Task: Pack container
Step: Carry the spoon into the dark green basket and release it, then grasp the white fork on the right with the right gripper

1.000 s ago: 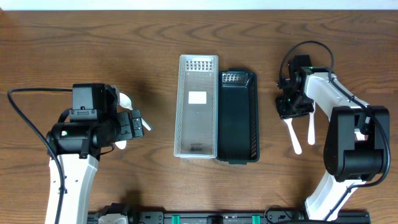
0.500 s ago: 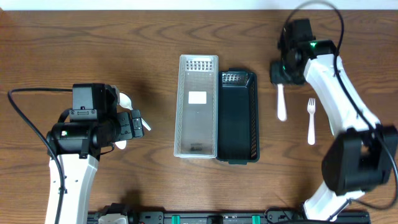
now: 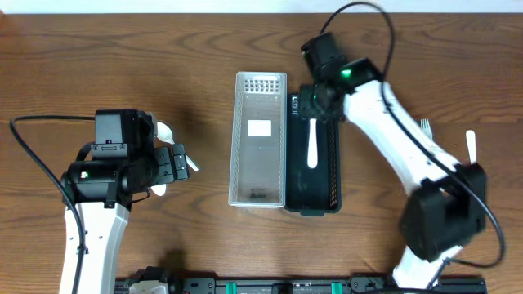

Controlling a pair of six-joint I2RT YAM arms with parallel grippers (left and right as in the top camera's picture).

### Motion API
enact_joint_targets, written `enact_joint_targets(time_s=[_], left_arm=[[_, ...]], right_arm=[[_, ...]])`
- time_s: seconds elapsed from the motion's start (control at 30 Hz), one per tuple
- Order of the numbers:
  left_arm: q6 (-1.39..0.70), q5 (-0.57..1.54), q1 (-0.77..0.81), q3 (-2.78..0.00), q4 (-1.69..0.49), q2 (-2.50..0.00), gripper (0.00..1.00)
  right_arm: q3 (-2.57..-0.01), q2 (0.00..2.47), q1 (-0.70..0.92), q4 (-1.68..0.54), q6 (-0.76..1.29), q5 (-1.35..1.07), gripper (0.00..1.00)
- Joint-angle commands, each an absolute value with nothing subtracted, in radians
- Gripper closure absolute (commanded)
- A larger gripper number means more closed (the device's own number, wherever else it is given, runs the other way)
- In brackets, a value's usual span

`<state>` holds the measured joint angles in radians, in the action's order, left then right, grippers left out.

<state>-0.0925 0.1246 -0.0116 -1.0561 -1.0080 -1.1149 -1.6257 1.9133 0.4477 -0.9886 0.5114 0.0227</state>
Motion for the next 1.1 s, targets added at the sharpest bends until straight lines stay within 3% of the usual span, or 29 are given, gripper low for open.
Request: enact_joint_targets(time_s=[0.0, 0.1, 0.27, 0.37, 0.47, 0.77, 1.07], left_arm=[[-0.084, 0.116, -0.017, -1.079, -1.008, -1.117, 0.02], [-0.084, 0.116, -0.017, -1.079, -1.009, -1.117, 0.02], [-0.084, 0.116, -0.017, -1.079, -1.008, -1.117, 0.02], [-0.084, 0.116, -0.017, -1.079, -1.008, -1.117, 0.02], [-0.084, 0.116, -0.017, -1.079, -1.008, -1.117, 0.02], [-0.084, 0.116, -0.017, -1.079, -1.008, -1.117, 0.02], [-0.084, 0.116, -0.017, -1.079, -1.008, -1.117, 0.02]], right_arm=[[-1.613, 1.972, 0.465, -1.009, 0.545, 0.037, 0.99], [-1.613, 1.997, 0.467, -1.026, 0.533, 0.037, 0.93], [-1.615, 1.993, 0.467, -1.014, 0.484, 0.038, 0.61], [-1.628, 1.983, 0.463, -1.007, 0.452, 0.038, 0.55], [-1.673, 1.950, 0.442, -1.016, 0.404, 0.042, 0.30], [-1.766, 1.729, 0.219, -1.118, 0.310, 0.126, 0.08], [-1.619, 1.742, -0.082, -1.218, 0.114, 0.123, 0.04]])
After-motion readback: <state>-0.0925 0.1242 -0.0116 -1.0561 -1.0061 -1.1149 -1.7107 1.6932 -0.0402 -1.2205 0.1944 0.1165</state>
